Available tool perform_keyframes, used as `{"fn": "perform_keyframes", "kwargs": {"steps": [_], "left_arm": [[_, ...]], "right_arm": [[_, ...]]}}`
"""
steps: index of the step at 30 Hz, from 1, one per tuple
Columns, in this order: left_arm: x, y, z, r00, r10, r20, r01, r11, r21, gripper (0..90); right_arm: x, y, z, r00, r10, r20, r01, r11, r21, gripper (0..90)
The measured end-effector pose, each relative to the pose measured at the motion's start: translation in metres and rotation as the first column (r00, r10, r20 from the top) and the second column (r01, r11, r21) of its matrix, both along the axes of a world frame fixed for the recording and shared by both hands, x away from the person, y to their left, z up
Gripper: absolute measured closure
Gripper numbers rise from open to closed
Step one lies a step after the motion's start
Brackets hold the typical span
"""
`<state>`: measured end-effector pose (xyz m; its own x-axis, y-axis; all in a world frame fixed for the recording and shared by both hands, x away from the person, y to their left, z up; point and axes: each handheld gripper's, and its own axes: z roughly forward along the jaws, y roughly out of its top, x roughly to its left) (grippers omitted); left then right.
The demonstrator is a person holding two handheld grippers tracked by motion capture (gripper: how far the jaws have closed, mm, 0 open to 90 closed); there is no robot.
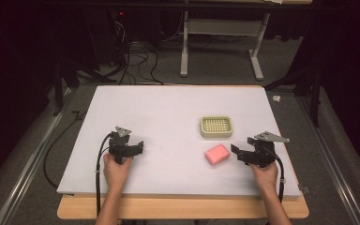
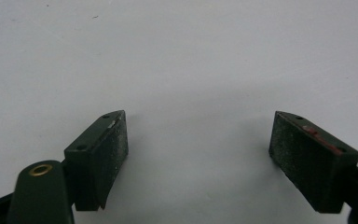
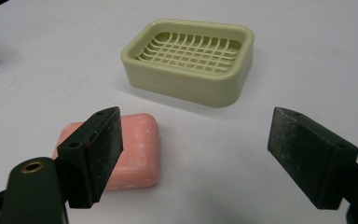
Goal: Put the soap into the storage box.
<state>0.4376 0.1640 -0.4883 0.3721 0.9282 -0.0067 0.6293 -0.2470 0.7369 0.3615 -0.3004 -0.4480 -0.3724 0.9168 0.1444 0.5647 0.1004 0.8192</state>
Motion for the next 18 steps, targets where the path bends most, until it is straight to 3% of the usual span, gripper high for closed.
{"fn": "perform_keyframes", "kwargs": {"steps": [7,18], "left_arm": [[0.0,0.0,0.0,1.0,0.0,0.001,0.0,1.0,0.001,20.1],[0.0,0.0,0.0,1.0,0.0,0.001,0.0,1.0,0.001,20.1]], "right_arm": [[-0.003,0.006,0.0,0.9999,0.016,0.0,-0.016,1.0,0.008,18.6],[-0.006,0.018,-0.004,0.9986,0.052,-0.01,-0.052,0.999,-0.017,18.3]]}}
